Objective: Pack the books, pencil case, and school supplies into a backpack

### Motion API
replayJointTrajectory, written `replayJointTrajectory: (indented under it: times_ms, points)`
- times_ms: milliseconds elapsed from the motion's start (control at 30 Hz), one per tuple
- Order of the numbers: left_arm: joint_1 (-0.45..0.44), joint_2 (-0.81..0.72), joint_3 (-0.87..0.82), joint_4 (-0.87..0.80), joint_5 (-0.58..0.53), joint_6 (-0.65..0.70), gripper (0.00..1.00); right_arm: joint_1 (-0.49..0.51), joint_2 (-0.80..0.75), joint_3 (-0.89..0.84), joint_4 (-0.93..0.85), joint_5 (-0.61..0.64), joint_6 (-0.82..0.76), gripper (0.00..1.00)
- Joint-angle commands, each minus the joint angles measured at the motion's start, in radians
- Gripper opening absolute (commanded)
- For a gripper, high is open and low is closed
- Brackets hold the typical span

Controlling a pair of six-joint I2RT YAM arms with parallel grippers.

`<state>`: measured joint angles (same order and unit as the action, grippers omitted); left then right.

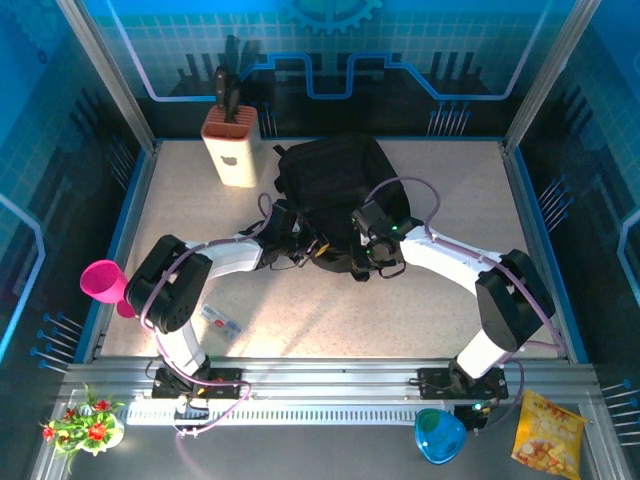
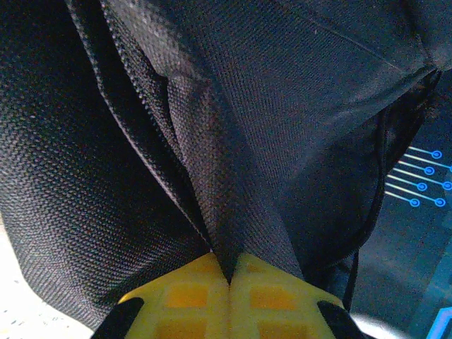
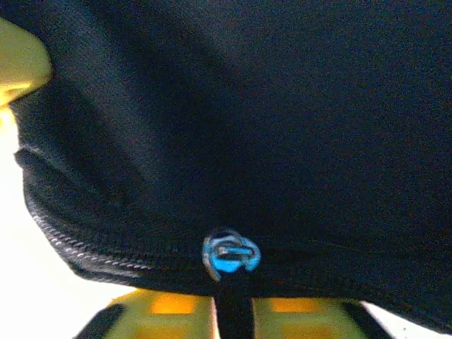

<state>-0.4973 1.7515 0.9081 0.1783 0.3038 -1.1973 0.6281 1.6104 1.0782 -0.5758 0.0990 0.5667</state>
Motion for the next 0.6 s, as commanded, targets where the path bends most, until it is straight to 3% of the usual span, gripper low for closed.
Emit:
replayJointTrajectory:
  times_ms: [0,267,567]
  points:
    - [0.021,-0.009,0.025,-0.029,-0.021,0.036,0.0,-0.021,-0.063,-0.027,-0.002,0.063,0.037,0.02]
    - [0.044,-0.006,0.026,-0.042,-0.027,0.07,0.0,-0.101,-0.157,-0.106,-0.032,0.07,0.034,0.0]
    - [0.109,0.03,0.124,-0.132,-0.058,0.188,0.0,-0.034,-0.139,0.022,-0.069,0.106,-0.047,0.0]
